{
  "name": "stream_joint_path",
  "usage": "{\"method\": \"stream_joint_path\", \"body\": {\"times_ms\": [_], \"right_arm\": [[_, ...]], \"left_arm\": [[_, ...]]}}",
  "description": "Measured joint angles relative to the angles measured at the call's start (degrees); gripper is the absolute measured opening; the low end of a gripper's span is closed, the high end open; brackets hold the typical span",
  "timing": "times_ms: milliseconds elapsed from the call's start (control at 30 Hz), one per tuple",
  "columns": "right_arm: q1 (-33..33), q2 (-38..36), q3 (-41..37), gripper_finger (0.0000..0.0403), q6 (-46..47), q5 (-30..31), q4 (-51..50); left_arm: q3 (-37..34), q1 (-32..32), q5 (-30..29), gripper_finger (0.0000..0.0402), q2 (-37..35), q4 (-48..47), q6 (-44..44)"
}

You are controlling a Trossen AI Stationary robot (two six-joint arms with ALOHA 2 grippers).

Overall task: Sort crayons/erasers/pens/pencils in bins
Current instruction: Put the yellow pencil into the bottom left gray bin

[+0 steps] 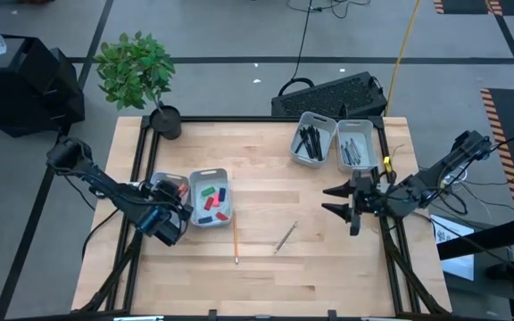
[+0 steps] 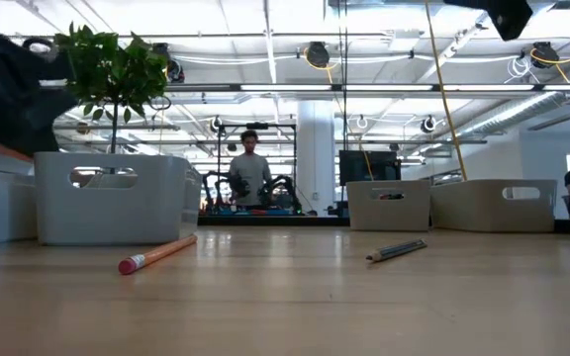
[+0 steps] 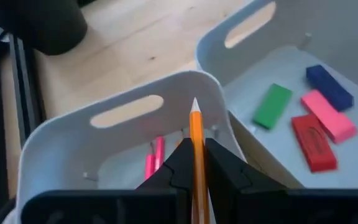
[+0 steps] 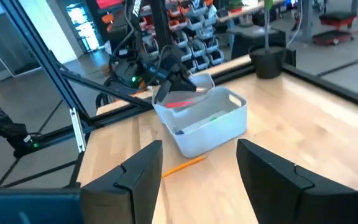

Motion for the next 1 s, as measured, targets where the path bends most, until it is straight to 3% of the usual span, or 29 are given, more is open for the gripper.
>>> {"method": "stream_joint_path", "body": {"times_ms": [233,400,667,800,1000], "right_arm": [[0.26,1.65,0.00,0.0201,5.88,-0.57,-0.43],[0.31,1.70,0.00,0.0201,8.69,-6.39,-0.44],[0.50,1.67,0.00,0.0201,9.88,-11.25,-0.49],[0.52,1.64,0.00,0.0201,9.78,-13.80,-0.71],[0.42,1.50,0.00,0.0201,9.71,-13.77,-3.27]], "left_arm": [[-2.38,5.78,0.51,0.0031,0.04,3.66,2.97],[-2.91,10.27,0.32,0.0039,0.07,4.02,4.45],[-2.36,13.43,3.39,0.0138,0.05,4.30,11.59],[1.69,14.24,10.21,0.0177,-1.28,3.53,17.91],[14.38,14.28,16.75,0.0186,-2.50,4.94,19.44]]}}
